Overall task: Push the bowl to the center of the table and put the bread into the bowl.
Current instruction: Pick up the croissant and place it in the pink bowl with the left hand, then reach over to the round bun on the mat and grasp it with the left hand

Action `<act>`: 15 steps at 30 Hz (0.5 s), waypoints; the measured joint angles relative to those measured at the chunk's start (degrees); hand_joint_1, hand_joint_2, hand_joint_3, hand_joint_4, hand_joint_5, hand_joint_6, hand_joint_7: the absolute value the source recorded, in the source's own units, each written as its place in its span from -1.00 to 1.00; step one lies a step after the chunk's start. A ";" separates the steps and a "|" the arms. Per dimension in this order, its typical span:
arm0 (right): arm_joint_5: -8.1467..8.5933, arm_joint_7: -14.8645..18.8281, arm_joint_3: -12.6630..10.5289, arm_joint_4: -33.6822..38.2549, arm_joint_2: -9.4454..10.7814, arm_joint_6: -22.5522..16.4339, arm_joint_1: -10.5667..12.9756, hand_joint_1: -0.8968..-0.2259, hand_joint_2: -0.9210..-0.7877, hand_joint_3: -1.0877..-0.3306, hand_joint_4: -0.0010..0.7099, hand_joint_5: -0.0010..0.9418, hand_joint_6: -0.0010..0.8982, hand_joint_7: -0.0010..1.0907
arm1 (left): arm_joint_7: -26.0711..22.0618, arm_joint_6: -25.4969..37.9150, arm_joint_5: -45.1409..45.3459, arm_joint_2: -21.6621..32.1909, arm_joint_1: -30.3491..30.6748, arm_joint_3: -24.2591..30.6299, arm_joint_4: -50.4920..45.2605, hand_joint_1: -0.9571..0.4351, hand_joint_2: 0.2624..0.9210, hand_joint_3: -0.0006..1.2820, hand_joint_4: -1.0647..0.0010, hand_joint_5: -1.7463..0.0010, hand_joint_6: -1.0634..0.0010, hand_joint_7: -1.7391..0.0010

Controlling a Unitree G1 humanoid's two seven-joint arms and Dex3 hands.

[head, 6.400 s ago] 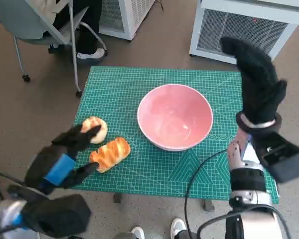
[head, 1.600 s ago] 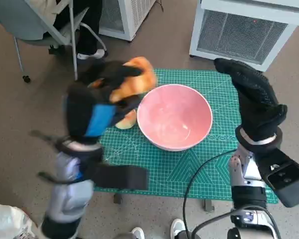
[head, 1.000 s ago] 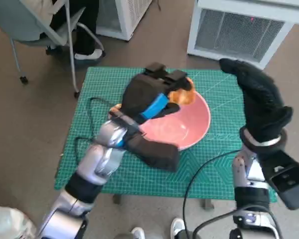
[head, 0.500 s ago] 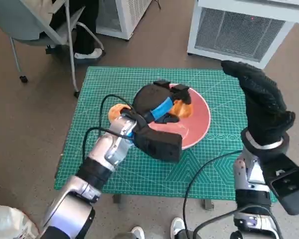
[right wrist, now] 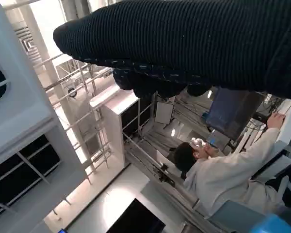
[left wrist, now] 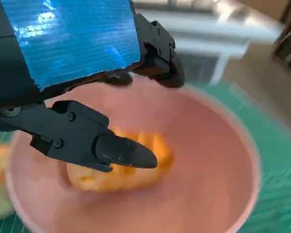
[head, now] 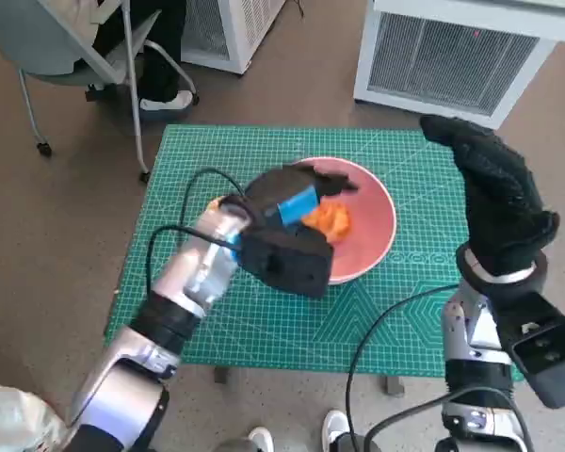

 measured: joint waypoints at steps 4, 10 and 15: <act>-0.05 -0.23 0.08 -0.03 0.03 -0.01 0.04 -0.09 -1.00 -0.08 -0.28 -1.00 -1.00 0.23 | 0.14 -2.64 -2.07 3.01 1.54 2.55 -4.97 -0.40 1.00 -0.83 0.85 1.00 0.59 0.92; -0.11 -0.36 0.11 -0.01 0.04 -0.08 0.11 -0.09 -1.00 -0.08 -0.28 -1.00 -1.00 0.23 | -0.46 -5.78 -6.45 8.60 4.59 7.69 -11.63 -0.39 1.00 -0.86 0.84 1.00 0.63 0.95; -0.08 -0.36 0.11 0.06 0.06 -0.19 0.11 -0.09 -1.00 -0.08 -0.28 -1.00 -1.00 0.23 | -2.48 -6.18 -10.17 13.64 6.86 12.58 -15.86 -0.36 1.00 -0.90 0.81 0.99 0.62 0.96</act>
